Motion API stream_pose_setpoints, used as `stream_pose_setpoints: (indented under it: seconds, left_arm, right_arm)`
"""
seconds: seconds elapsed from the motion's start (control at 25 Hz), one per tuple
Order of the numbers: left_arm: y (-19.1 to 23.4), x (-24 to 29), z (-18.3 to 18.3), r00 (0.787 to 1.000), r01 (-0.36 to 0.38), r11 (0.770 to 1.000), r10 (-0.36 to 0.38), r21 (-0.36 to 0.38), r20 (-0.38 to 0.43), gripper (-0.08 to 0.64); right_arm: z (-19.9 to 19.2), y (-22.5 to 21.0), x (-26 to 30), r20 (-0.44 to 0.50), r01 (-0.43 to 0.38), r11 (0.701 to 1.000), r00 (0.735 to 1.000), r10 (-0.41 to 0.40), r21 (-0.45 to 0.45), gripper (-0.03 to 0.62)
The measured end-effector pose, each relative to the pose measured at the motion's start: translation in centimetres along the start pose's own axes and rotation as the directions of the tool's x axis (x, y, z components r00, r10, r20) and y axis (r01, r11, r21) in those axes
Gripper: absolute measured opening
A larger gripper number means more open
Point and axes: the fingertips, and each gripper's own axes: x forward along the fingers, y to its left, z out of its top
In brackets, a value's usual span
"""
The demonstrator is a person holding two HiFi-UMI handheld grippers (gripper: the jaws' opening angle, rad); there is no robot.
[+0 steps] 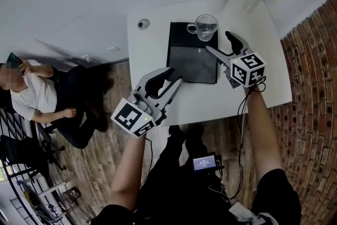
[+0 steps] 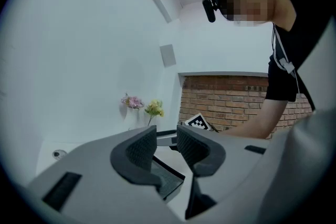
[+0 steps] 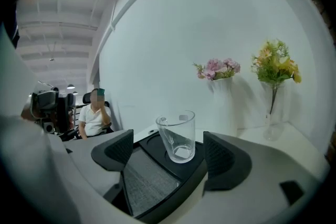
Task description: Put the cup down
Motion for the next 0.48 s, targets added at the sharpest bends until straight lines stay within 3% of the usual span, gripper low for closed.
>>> stream_pose_setpoints:
  seconds: [0.48]
  left_arm:
    - [-2.3,-0.4,1.1,0.999,0.045,0.999,-0.045,0.006,0.005,0.114]
  right_arm:
    - [1.9,5.2,-5.6,0.068,0.007,0.999,0.998,-0.010,0.045,0.308]
